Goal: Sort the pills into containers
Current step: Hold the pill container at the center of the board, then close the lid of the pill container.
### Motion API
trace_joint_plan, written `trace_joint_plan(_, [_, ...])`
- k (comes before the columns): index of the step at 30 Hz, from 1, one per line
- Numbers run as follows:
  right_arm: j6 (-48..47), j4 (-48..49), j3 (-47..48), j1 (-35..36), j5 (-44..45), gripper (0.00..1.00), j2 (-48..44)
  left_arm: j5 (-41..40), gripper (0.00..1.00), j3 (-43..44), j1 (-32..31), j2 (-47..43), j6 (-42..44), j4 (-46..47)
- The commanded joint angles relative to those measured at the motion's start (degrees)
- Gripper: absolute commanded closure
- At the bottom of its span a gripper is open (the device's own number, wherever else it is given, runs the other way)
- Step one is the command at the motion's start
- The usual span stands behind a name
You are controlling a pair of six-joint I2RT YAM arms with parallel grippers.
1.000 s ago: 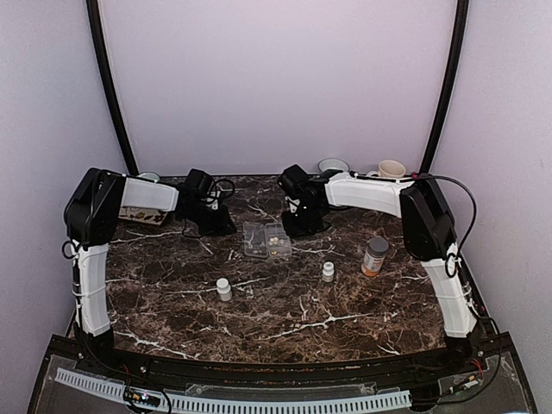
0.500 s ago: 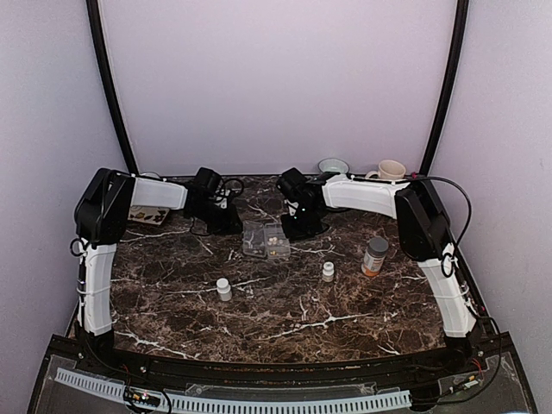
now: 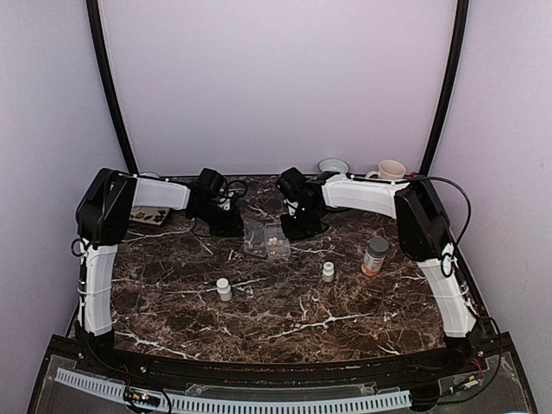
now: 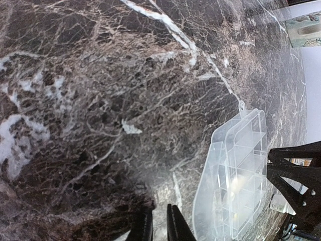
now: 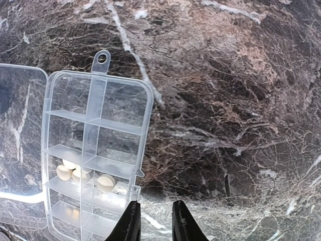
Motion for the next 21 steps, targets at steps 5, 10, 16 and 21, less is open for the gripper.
trace_joint_plan(5, [0.09,-0.65,1.29,-0.02,-1.49,0.76,1.12,0.06,0.86,1.55,-0.56,-3.67,0.06,-2.57])
trace_joint_plan(10, [0.10,-0.58,1.55,-0.02,-2.56,0.77,1.43,0.02,0.86,2.87,-1.04,-4.29,-0.25,-3.03])
trace_joint_plan(16, [-0.16,-0.78,1.55,-0.02,-2.86,0.78,1.49,0.04,0.86,3.37,-1.26,-5.26,-0.50,-3.36])
trace_joint_plan(21, [-0.17,-0.69,1.73,-0.03,-3.43,0.78,1.68,0.15,0.86,3.74,-1.69,-5.89,-0.70,-3.57])
